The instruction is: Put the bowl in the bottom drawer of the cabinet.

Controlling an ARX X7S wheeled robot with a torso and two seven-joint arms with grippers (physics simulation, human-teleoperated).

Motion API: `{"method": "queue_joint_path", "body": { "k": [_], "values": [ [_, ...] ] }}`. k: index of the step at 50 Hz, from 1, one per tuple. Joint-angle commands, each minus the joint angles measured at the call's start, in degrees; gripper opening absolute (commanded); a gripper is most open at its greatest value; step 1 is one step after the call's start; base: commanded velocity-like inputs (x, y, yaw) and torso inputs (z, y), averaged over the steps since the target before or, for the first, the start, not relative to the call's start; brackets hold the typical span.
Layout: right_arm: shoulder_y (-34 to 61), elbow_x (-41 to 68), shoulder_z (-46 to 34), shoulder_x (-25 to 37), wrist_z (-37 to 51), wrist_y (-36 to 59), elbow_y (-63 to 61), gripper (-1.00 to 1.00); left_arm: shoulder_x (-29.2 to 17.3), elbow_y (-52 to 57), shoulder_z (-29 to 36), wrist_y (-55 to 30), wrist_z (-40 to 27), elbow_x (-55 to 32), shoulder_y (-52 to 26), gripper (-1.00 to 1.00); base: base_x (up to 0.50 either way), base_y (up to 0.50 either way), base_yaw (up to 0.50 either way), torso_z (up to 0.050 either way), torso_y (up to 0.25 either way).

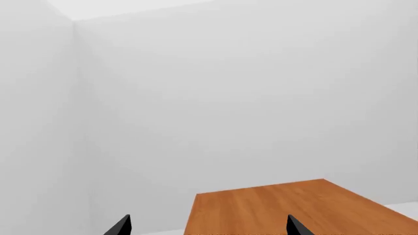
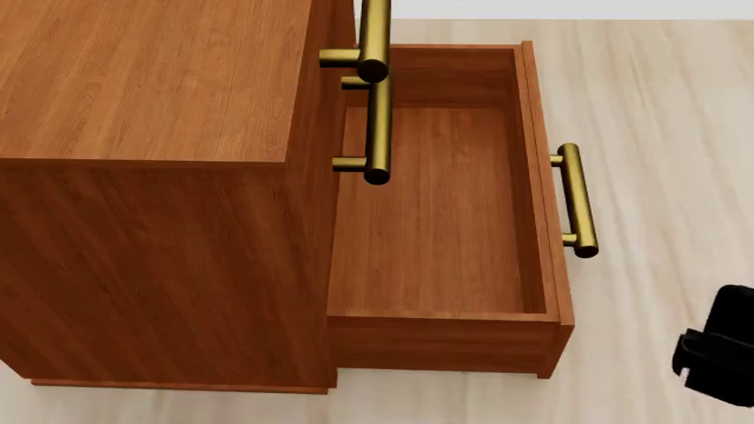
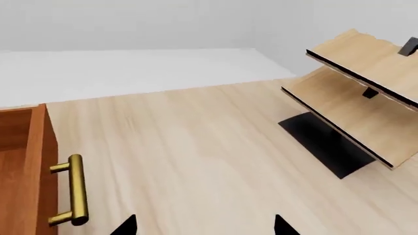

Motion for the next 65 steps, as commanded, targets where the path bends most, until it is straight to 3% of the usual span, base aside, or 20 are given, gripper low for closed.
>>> {"method": "queue_joint_path", "body": {
  "k": [1, 22, 65],
  "values": [
    [-7.79, 6.6, 1.87, 6.43, 3.1, -9.58, 1.42, 1.0, 0.17, -0.67, 0.13, 1.32, 0.71, 0.86, 1.05, 1.0, 0.0, 0.0, 0.0, 0.0, 0.0],
    [-24.59, 9.71, 12.46, 14.17, 3.11, -25.43, 0.15, 1.0, -0.38, -0.49, -0.03, 1.17, 0.0, -0.38, 0.11, 1.0, 0.0, 0.0, 0.0, 0.0, 0.0],
    [-40.93, 4.85, 29.38, 6.64, -3.52, -24.35, 6.97, 1.0, -0.58, -0.89, 0.54, 2.6, -0.06, -0.19, 0.86, 1.0, 0.0, 0.0, 0.0, 0.0, 0.0]
  ]
}}
